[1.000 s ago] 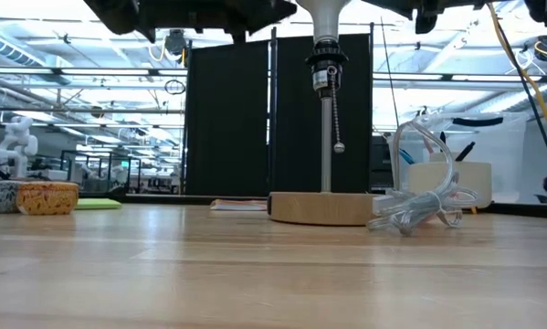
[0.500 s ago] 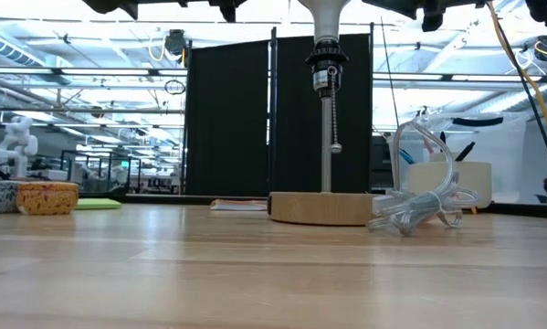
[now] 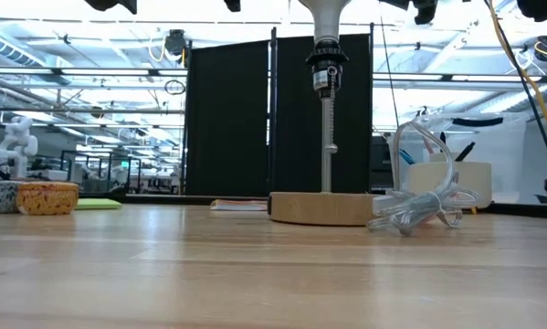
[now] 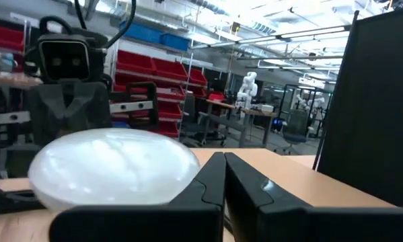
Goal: Screw lightbulb
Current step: Insert the lightbulb into the lamp
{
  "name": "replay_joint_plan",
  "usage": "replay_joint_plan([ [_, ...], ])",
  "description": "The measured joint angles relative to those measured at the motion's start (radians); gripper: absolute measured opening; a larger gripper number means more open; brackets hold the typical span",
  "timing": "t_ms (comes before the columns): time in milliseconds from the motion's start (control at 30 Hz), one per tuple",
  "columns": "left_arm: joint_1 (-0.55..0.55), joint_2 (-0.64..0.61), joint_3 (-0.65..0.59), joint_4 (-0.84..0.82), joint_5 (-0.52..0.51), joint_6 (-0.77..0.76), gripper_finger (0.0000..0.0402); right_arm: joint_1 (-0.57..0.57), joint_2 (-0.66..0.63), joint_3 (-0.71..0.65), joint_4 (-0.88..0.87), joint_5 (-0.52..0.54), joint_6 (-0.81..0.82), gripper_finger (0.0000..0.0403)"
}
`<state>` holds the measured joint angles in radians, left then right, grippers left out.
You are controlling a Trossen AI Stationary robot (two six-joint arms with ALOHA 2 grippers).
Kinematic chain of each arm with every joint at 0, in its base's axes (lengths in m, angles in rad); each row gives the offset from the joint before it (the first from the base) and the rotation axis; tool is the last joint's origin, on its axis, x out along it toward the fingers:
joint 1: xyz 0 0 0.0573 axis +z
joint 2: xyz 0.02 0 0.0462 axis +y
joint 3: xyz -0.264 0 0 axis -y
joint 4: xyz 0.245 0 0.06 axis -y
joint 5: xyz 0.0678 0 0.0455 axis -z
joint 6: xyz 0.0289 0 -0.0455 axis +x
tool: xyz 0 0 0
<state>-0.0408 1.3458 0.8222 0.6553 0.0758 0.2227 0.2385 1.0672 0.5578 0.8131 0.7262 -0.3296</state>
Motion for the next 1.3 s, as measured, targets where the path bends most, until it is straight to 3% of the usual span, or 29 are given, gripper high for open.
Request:
replay_joint_plan([
  [300,0.0,0.044,0.033,-0.004,-0.007,-0.001,0.0,-0.02,0.049,0.103,-0.133,-0.021,0.003,0.0],
  [1300,0.052,0.076,0.033,-0.027,-0.001,-0.013,0.0,-0.022,0.056,0.105,-0.223,0.007,0.083,0.0],
])
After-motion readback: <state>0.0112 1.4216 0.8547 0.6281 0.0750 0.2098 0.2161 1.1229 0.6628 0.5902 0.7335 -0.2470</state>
